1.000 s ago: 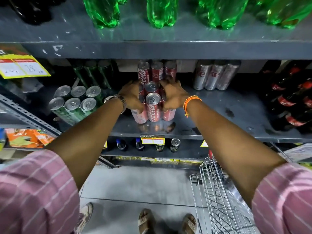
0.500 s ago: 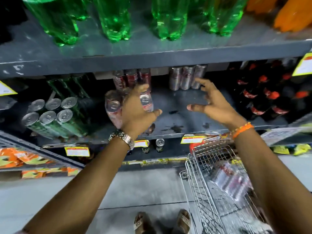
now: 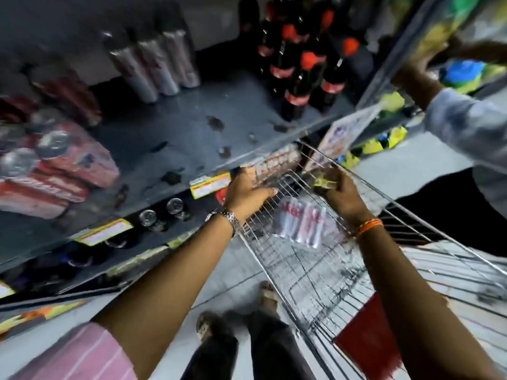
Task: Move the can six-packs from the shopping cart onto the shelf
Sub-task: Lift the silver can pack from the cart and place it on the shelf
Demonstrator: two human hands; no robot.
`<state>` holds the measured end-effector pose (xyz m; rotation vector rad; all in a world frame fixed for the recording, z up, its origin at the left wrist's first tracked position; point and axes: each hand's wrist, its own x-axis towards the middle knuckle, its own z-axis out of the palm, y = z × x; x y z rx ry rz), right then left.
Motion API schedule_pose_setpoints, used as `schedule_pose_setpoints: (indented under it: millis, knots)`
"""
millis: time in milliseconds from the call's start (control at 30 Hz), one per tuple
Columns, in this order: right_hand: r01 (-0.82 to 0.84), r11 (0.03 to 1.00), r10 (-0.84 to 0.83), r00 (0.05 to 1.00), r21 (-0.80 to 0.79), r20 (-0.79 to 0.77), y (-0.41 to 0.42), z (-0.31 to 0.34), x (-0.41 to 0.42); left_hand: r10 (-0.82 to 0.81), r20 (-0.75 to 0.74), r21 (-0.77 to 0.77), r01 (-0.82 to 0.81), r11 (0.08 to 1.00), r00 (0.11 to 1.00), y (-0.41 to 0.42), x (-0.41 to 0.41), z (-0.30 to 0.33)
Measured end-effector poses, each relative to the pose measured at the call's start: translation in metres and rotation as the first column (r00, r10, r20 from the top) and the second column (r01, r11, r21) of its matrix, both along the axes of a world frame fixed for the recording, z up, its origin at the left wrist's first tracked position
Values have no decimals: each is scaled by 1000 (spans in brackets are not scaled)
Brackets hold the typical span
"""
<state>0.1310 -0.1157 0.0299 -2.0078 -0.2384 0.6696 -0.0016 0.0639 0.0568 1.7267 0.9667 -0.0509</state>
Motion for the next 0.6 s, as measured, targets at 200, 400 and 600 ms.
schedule_pose_setpoints:
  millis: [200, 400, 600]
  knots:
    - [140, 961, -169, 980, -238, -104, -38, -125, -6, -135, -177, -117, 115, 986, 975, -29, 59, -84]
    - [276, 911, -343, 919, -305, -192, -56, -227, -2, -173, -358, -52, 166, 985, 917, -35, 91, -215]
    - [278, 915, -363, 882, -292, -299, -49, -234, 1, -297, -440, -81, 292, 953, 847, -61, 97, -221]
